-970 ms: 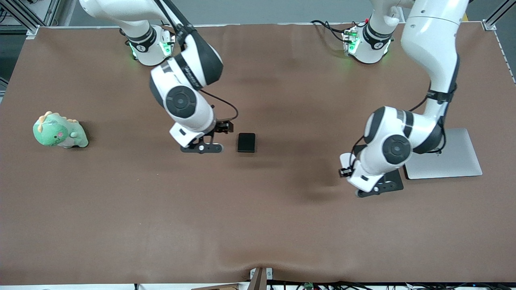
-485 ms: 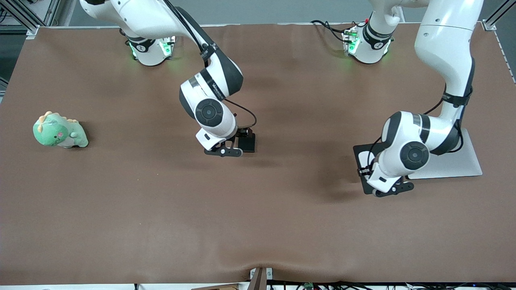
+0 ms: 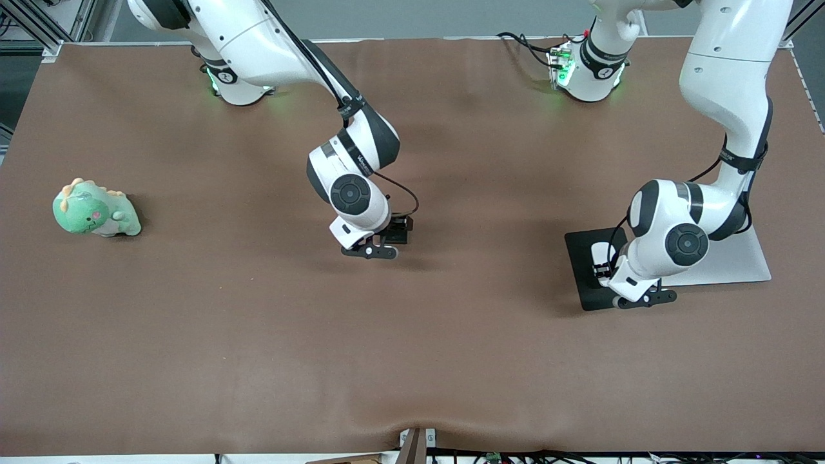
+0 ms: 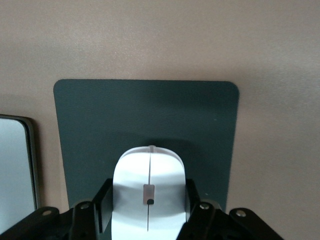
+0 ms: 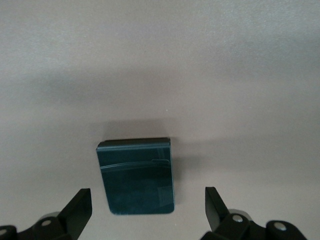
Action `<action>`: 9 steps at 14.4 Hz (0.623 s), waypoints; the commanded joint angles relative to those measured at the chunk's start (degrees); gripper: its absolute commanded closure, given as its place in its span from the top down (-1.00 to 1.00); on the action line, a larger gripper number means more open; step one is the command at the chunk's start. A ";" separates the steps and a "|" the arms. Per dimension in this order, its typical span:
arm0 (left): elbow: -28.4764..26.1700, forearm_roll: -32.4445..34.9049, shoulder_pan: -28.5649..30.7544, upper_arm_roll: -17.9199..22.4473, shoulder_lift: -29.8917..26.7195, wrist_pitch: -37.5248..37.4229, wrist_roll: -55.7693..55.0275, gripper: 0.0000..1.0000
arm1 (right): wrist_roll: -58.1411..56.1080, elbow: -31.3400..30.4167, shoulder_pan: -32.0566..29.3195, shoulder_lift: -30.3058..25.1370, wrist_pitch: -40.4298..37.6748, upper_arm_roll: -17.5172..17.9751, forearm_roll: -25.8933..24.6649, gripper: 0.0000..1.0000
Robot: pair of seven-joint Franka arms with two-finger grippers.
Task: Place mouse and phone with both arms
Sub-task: 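Lower the mouse onto the pad while the right gripper grasps the phone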
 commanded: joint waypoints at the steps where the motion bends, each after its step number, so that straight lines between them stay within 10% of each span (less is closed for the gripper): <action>1: -1.03 1.39 0.86 -0.59 -0.25 2.44 0.61 0.15 | 0.66 0.57 0.45 1.14 1.68 -0.36 1.11 1.00; 6: -1.12 1.39 1.12 -0.68 1.51 4.30 0.61 0.96 | 0.84 0.49 1.68 2.98 3.96 -0.36 2.68 1.00; 9: -1.03 1.39 1.12 -0.85 0.98 4.04 0.61 1.00 | 2.07 0.57 1.77 3.42 4.23 -0.36 3.05 1.00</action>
